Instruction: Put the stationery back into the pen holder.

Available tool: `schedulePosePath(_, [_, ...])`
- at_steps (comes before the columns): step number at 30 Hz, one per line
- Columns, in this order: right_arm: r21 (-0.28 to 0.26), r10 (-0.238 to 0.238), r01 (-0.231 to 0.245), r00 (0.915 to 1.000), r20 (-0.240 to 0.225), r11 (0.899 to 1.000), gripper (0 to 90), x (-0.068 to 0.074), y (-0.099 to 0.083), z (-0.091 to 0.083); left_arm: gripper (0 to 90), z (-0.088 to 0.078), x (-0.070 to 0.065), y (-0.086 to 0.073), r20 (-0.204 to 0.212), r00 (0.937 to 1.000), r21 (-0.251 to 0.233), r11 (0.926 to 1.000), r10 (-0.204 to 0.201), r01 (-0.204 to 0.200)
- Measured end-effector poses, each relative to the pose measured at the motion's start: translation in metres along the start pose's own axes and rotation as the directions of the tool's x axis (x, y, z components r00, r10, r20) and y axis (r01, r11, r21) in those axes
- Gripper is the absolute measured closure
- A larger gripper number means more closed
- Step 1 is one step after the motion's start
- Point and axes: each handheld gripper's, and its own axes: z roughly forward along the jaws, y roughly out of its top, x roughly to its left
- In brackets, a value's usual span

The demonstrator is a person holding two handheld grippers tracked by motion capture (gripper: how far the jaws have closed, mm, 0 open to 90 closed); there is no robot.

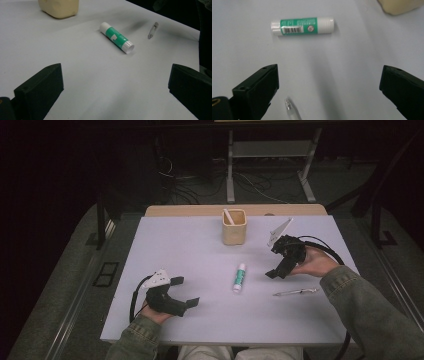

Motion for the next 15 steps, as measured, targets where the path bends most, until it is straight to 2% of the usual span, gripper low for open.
schedulePosePath(8, [0.045, -0.034, 0.035, 0.9992, -0.023, 0.998, 2.1, 0.005, -0.011, 0.009, 0.0, 0.000, 0.000, 0.000, -0.003, 1.0000, 0.002, 1.0000, -0.001, 0.001])
schedulePosePath(15, [0.046, -0.076, 0.079, 0.9955, -0.057, 0.996, 2.1, 0.008, -0.022, 0.013, 0.0, 0.001, 0.000, 0.000, -0.003, 1.0000, 0.004, 1.0000, 0.001, -0.001])
